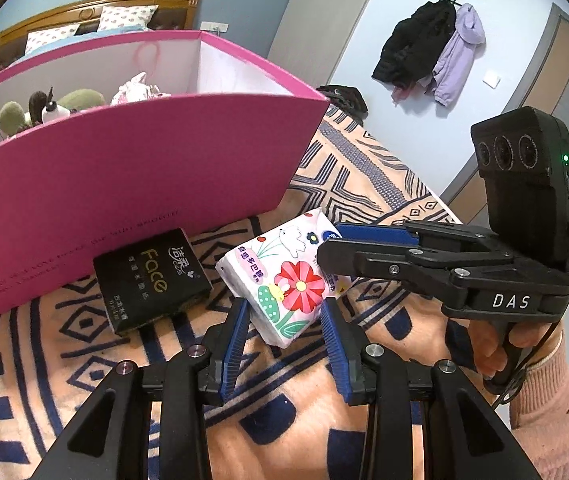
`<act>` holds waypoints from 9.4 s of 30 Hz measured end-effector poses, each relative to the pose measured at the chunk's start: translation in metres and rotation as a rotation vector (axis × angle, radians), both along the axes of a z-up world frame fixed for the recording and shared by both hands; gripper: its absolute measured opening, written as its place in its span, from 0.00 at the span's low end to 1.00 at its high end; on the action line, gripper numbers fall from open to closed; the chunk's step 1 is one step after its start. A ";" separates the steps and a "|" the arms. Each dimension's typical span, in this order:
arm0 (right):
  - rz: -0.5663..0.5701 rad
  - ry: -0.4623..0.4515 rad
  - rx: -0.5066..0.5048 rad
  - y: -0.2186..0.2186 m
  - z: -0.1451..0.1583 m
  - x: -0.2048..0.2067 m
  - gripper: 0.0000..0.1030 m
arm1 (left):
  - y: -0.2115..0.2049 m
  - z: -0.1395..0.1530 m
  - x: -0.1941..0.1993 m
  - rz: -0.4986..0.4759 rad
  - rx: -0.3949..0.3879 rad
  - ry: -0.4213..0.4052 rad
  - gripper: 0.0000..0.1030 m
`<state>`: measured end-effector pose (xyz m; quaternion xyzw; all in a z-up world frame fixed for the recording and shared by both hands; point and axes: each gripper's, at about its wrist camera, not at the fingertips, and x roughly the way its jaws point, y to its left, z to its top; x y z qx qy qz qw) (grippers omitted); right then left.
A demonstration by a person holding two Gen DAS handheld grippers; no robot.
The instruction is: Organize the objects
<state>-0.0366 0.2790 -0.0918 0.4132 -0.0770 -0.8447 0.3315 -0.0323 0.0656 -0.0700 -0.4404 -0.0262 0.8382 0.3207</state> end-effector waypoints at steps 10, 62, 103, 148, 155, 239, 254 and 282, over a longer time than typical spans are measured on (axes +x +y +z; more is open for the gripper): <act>0.015 0.040 -0.015 -0.004 0.016 0.008 0.36 | -0.002 0.018 0.000 0.003 0.002 0.048 0.36; 0.025 0.180 -0.053 -0.011 0.072 0.000 0.37 | -0.004 0.072 -0.017 0.043 0.018 0.171 0.36; 0.012 0.227 -0.068 -0.015 0.096 -0.030 0.37 | -0.001 0.091 -0.055 0.073 -0.009 0.207 0.36; -0.007 0.146 -0.027 -0.025 0.077 -0.076 0.37 | -0.001 0.066 -0.106 0.109 -0.040 0.100 0.37; -0.011 0.139 -0.009 -0.029 0.074 -0.078 0.41 | -0.001 0.061 -0.111 0.107 -0.032 0.074 0.36; 0.129 -0.068 0.017 -0.075 -0.026 -0.055 0.37 | -0.047 -0.019 -0.035 0.230 -0.064 -0.027 0.31; 0.139 -0.071 0.018 -0.063 -0.020 -0.035 0.34 | -0.039 -0.017 -0.017 0.180 -0.047 -0.043 0.31; 0.113 -0.096 -0.018 -0.056 -0.030 -0.036 0.34 | -0.040 -0.008 -0.009 0.167 -0.017 -0.036 0.28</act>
